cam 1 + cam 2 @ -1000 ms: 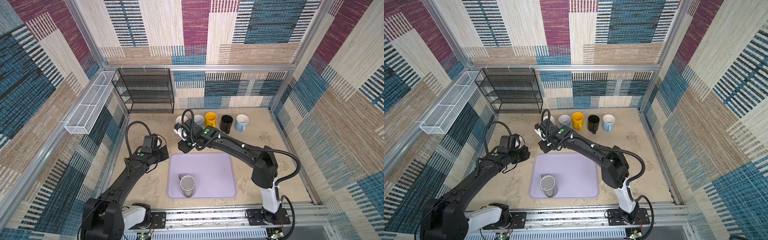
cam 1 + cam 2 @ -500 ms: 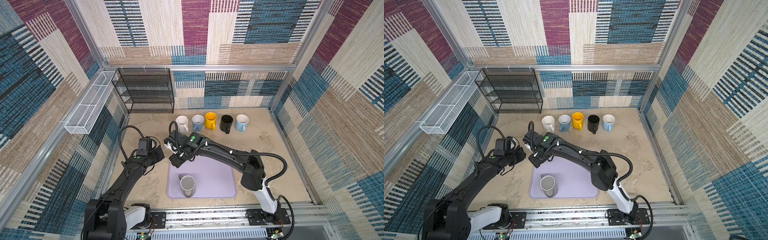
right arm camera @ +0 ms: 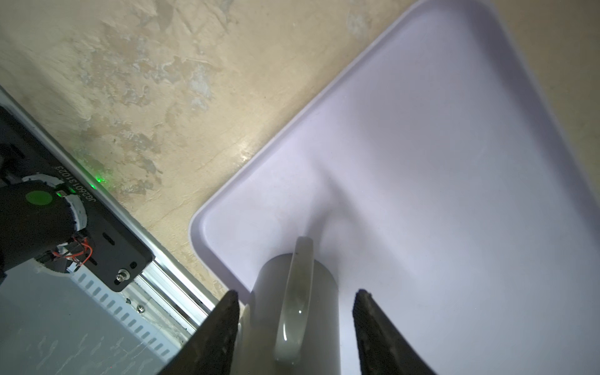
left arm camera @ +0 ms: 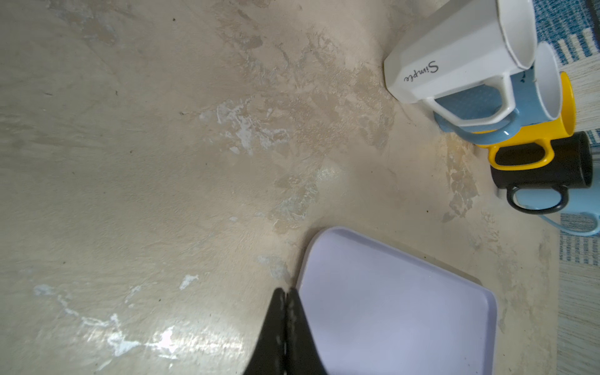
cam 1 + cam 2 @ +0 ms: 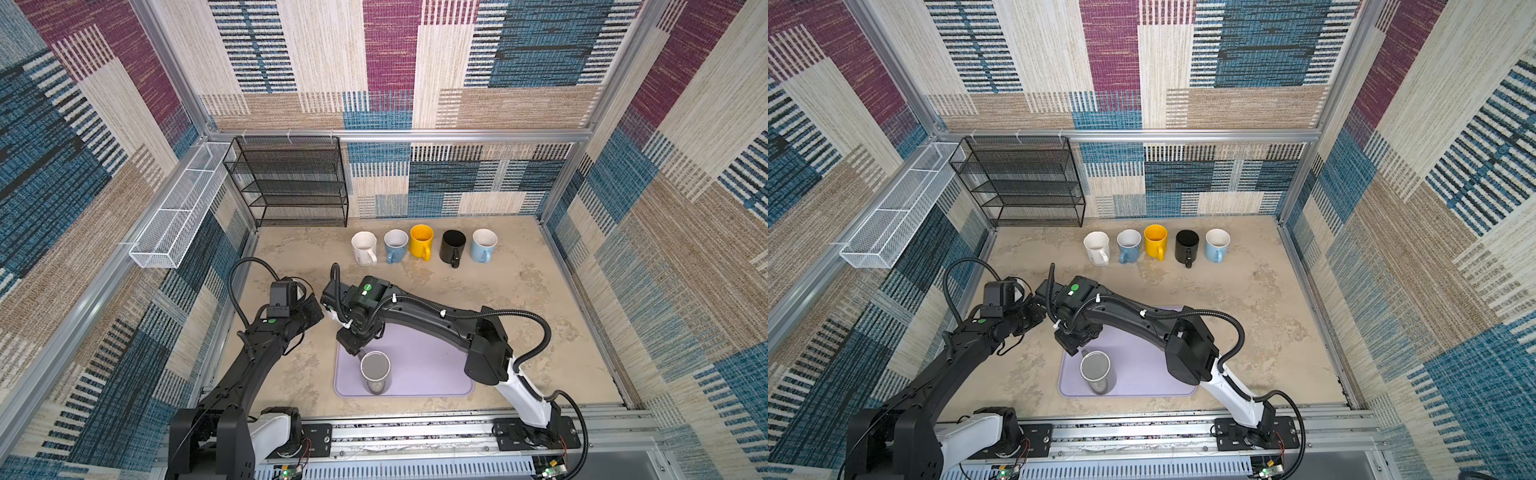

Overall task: Turn the mug right side up
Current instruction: Move the mug to the tray.

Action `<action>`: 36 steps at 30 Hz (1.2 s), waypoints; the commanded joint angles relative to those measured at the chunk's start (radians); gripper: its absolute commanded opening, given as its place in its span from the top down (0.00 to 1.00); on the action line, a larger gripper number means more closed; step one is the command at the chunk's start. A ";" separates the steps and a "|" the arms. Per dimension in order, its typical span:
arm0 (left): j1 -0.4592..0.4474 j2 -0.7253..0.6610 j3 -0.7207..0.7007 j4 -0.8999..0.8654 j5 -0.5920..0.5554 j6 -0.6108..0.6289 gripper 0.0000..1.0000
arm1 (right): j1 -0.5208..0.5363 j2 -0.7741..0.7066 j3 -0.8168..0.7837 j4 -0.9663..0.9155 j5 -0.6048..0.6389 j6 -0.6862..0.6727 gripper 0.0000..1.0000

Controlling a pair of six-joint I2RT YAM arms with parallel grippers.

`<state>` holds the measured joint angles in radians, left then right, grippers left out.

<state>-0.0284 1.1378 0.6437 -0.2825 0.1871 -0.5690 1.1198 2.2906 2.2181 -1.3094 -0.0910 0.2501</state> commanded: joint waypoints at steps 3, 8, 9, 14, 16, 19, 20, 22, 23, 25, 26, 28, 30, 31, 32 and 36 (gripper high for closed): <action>0.009 -0.007 -0.006 0.015 0.009 0.006 0.94 | 0.009 -0.009 -0.043 -0.030 -0.027 0.049 0.42; 0.012 -0.010 -0.006 0.026 0.027 0.003 0.94 | 0.015 0.009 -0.045 -0.029 -0.051 0.046 0.47; 0.012 -0.011 -0.007 0.027 0.030 0.001 0.94 | 0.017 0.012 -0.047 -0.030 -0.053 0.044 0.48; 0.012 -0.014 -0.010 0.032 0.035 -0.003 0.94 | 0.017 0.009 -0.065 -0.031 -0.064 0.041 0.57; 0.013 -0.013 -0.010 0.035 0.040 -0.003 0.94 | 0.017 0.008 -0.076 -0.031 -0.064 0.039 0.58; 0.013 -0.012 -0.010 0.037 0.043 -0.004 0.94 | 0.017 0.013 -0.090 -0.031 -0.063 0.040 0.62; 0.013 -0.013 -0.010 0.037 0.045 -0.003 0.94 | 0.018 0.013 -0.093 -0.031 -0.064 0.036 0.64; 0.012 -0.013 -0.010 0.037 0.046 -0.002 0.94 | 0.017 0.014 -0.106 -0.031 -0.059 0.033 0.69; 0.013 -0.012 -0.010 0.036 0.046 -0.002 0.94 | 0.017 0.012 -0.112 -0.031 -0.054 0.029 0.71; 0.013 -0.013 -0.009 0.033 0.046 -0.001 0.94 | 0.015 0.005 -0.125 -0.031 -0.038 0.021 0.76; 0.013 -0.015 -0.007 0.032 0.046 0.001 0.94 | 0.015 0.003 -0.132 -0.031 -0.033 0.014 0.78; 0.013 -0.015 -0.005 0.029 0.044 0.000 0.94 | 0.015 -0.004 -0.145 -0.031 -0.008 -0.001 0.81; 0.013 -0.015 -0.003 0.028 0.045 0.000 0.94 | 0.015 -0.009 -0.154 -0.031 0.019 -0.020 0.82; 0.013 -0.015 -0.001 0.028 0.045 0.000 0.94 | 0.015 -0.011 -0.158 -0.031 0.034 -0.026 0.82; 0.013 -0.014 0.000 0.027 0.046 0.001 0.94 | 0.014 -0.014 -0.161 -0.031 0.047 -0.034 0.82; 0.013 -0.015 0.005 0.021 0.043 0.001 0.94 | 0.014 -0.017 -0.170 -0.030 0.109 -0.087 0.82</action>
<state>-0.0154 1.1255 0.6395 -0.2741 0.2237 -0.5697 1.1328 2.2833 2.0541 -1.3483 -0.0658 0.2184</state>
